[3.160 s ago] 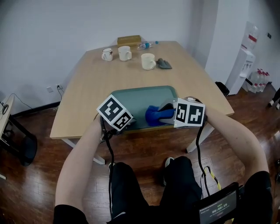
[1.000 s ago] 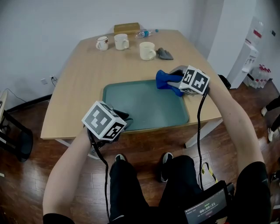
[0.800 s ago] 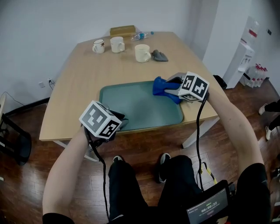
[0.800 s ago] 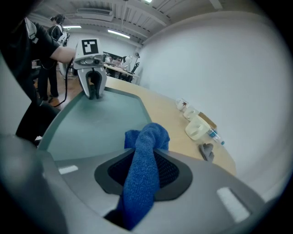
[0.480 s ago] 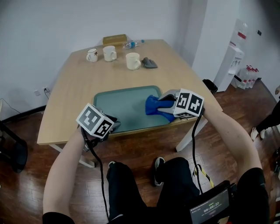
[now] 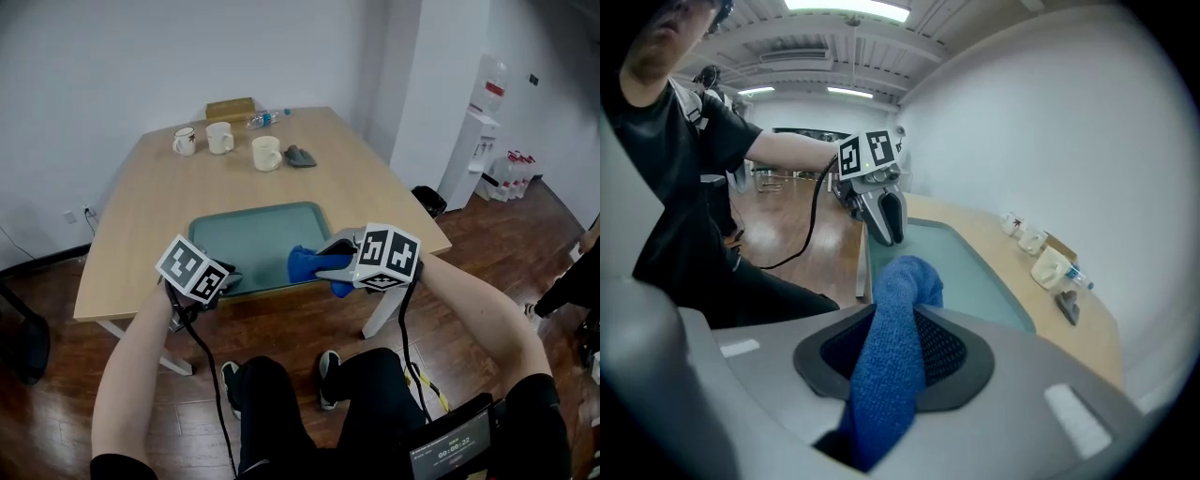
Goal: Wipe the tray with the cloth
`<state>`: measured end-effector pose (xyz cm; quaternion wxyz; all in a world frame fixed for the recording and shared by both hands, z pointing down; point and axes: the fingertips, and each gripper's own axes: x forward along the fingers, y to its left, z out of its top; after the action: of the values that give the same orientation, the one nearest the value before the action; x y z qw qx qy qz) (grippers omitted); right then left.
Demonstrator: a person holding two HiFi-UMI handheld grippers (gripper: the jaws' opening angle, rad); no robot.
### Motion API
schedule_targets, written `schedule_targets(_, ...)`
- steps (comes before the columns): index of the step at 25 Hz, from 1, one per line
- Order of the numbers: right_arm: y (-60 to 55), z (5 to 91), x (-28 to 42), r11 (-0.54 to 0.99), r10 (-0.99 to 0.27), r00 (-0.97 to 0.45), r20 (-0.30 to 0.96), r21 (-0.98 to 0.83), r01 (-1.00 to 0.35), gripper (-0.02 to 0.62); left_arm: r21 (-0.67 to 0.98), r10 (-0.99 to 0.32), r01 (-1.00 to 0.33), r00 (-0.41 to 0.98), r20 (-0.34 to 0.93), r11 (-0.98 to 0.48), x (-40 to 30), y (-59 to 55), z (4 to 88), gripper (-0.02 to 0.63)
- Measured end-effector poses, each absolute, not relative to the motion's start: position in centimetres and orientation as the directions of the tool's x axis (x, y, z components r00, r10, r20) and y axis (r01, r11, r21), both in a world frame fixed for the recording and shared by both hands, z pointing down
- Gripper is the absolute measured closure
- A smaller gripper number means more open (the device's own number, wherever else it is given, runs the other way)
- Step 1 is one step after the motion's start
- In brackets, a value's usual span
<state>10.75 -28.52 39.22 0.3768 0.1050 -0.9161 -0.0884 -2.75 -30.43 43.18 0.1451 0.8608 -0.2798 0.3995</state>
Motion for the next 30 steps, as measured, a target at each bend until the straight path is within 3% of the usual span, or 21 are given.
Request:
schedule_targets(2, -30.0, 38.1, 11.6, 0.946, -0.323, -0.692, 0.646, 0.24, -0.218, 0.489, 0.029, -0.371, -0.604, 0.526, 0.765, -0.797, -2.8, -30.6, 43.2, 0.518)
schedule_targets(6, -36.9, 35.1, 17.4, 0.777, -0.585, -0.591, 0.556, 0.176, -0.604, 0.488, 0.01, -0.422, -0.649, 0.507, 0.751, -0.761, -3.3, -31.0, 42.5, 0.518)
schedule_targets(10, -42.2, 35.5, 25.0, 0.503, -0.725, -0.398, 0.563, 0.036, -0.864, 0.485, -0.141, -0.64, -0.751, 0.43, 0.636, -0.645, -4.9, -31.5, 37.8, 0.541)
schedule_targets(13, -43.7, 37.8, 27.4, 0.393, -0.739, -0.305, 0.601, 0.016, -0.92, 0.48, -0.148, -0.753, -0.817, 0.424, 0.503, -0.558, -5.7, -30.1, 34.7, 0.541)
schedule_targets(17, -44.3, 40.4, 27.9, 0.337, -0.748, -0.239, 0.619, 0.044, -0.941, 0.454, -0.014, -0.832, -0.887, 0.429, 0.351, -0.462, -7.5, -27.0, 33.4, 0.54)
schedule_targets(21, -44.4, 39.5, 28.0, 0.329, -0.777, -0.248, 0.578, 0.037, -0.944, 0.344, 0.109, -0.873, -0.916, 0.4, 0.28, -0.385, -9.8, -24.4, 34.1, 0.54)
schedule_targets(25, -43.9, 35.7, 29.0, 0.294, -0.852, -0.239, 0.466, 0.047, -0.955, 0.298, 0.141, -0.915, -0.942, 0.331, 0.232, -0.305, -12.9, -23.4, 34.0, 0.54)
schedule_targets(30, -39.5, 29.1, 29.5, 0.272, -0.94, -0.252, 0.23, 0.06, -0.961, 0.333, 0.158, -0.934, -0.944, 0.314, 0.172, -0.289, -13.5, -21.2, 34.2, 0.54)
